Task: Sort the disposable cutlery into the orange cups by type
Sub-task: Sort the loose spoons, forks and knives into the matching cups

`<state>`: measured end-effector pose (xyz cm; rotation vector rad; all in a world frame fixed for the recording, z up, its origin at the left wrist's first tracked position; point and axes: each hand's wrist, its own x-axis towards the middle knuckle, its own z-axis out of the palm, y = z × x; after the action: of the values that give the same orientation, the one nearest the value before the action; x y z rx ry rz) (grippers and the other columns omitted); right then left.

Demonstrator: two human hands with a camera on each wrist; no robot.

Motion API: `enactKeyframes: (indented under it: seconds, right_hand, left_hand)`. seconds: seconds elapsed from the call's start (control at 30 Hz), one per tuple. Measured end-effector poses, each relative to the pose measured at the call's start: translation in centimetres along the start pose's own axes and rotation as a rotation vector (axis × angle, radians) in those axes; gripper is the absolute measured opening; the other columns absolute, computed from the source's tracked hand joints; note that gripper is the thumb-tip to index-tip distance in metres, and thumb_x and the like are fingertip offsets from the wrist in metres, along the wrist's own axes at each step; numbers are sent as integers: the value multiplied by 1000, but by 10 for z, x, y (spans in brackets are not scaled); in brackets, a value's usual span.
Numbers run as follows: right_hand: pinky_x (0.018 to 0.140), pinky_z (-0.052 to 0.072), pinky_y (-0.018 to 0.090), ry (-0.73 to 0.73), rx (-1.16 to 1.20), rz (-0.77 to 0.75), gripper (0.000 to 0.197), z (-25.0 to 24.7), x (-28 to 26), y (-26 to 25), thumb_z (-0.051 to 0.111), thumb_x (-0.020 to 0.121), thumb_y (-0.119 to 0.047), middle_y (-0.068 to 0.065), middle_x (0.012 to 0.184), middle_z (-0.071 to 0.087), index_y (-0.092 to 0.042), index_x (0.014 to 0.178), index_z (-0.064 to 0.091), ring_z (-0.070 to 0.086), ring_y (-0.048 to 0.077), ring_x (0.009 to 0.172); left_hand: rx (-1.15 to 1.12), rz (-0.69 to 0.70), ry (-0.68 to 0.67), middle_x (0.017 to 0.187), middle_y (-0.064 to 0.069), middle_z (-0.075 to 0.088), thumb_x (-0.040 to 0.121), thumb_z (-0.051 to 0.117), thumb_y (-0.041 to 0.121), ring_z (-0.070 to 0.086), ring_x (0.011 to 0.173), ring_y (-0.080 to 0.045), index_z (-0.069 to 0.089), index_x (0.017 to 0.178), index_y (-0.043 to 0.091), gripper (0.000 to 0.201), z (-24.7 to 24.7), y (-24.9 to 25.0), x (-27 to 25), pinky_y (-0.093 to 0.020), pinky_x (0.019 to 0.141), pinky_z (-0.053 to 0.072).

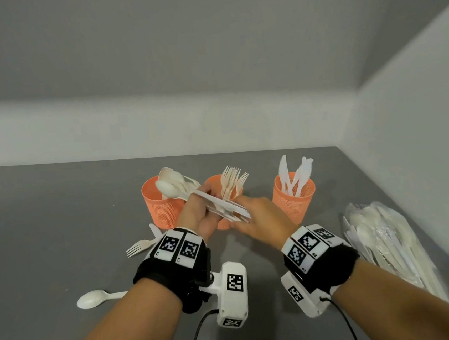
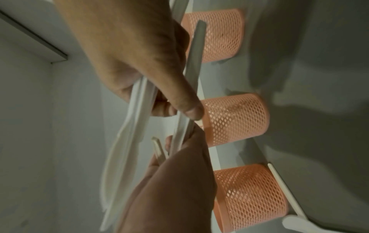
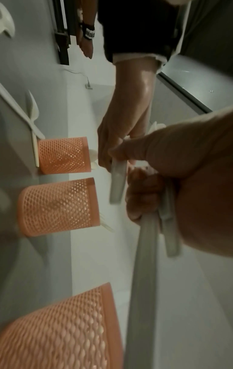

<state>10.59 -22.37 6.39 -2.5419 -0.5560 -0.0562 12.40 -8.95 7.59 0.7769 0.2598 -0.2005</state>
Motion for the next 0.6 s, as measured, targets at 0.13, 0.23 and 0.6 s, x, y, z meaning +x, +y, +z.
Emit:
enactKeyframes:
  seconds: [0.13,0.23,0.6]
  right_hand:
    - [59,30,18,-77,-126,-49,31,-11,-6,7,49,94,-32,-6,96,43,-14,118,55,41,7,73]
    - [66,35,29,-182,-129,-14,19,-16,-13,23,43,97,-30,-4,86,51,-16,109,50,48,15,76]
    - [66,36,26,-187,131,7,22,-15,-17,58,44,97,-27,1,75,55,-9,93,58,49,15,68]
  left_hand:
    - [-53,-9,122,43,0,46,94,46,10,49,35,-9,43,63,11,31,-1,4,0,-18,41,46]
    - [-107,4,133,46,-1,49,99,40,16,50,32,-9,40,67,11,32,-2,7,3,-22,42,48]
    - [-58,128,217,63,2,40,95,50,21,42,57,-10,48,69,16,27,-27,13,30,-26,62,43]
